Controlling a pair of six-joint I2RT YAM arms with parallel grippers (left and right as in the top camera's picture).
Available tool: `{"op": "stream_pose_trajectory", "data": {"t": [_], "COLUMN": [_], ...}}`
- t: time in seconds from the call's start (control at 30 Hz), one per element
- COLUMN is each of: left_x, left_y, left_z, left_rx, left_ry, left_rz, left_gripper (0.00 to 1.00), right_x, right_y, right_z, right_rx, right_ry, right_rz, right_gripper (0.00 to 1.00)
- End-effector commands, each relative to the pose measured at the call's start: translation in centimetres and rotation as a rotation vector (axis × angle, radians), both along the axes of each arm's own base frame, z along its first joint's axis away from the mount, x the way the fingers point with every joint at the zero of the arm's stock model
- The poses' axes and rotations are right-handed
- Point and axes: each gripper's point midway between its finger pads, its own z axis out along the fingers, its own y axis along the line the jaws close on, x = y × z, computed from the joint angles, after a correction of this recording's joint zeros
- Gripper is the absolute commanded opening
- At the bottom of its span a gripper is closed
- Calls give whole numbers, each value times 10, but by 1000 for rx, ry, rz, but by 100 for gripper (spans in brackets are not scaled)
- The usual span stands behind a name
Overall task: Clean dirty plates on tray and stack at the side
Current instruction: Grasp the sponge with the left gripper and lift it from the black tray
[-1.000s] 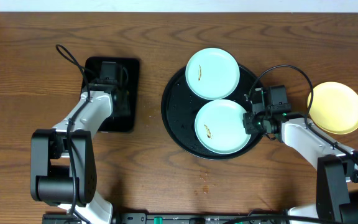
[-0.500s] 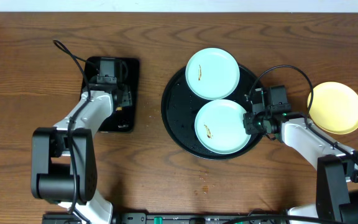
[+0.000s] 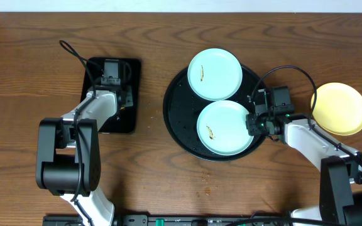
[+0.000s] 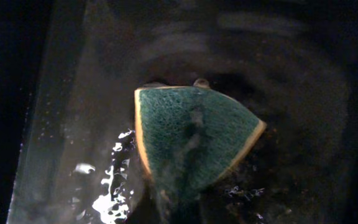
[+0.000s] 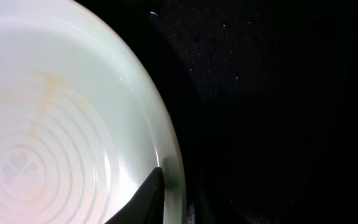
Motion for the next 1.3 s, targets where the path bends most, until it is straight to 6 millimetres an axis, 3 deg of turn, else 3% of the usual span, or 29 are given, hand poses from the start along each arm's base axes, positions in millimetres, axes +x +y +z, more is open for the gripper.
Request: {"op": "stream_pose_trajectory", "data": {"t": [0.0,0.1,0.17,0.4,0.6,0.8,1.27], "left_x": [-5,-1,4,11,6,3,2], "left_y": [3,4,4,3,4,4,4], "left_z": [-9,8,29,125,173,175,171], "left_rx": [21,25,23,14,2,2,4], "left_ry": [36,-3,-56,-296,-419,-418,-399], "left_rz": [-30,-27,-26,-22,-11,-11,-12], "left_gripper": [7,7,7,7,7,8,7], "right_x": [-3,-3,-3,-3,-3,-3,-3], "right_y": [-3,-3,-3,-3,-3,-3,-3], "right_z": [-7,-7,-7,-7,-7,-7,-7], "right_rx": [-14,-14,-14,-14,-14,-14,-14], "right_ry": [21,21,21,21,21,21,21], "right_rz": [-10,-11,-11,-11,-11,-11,-10], "right_gripper": [17,16,16,38,50,60,73]}}
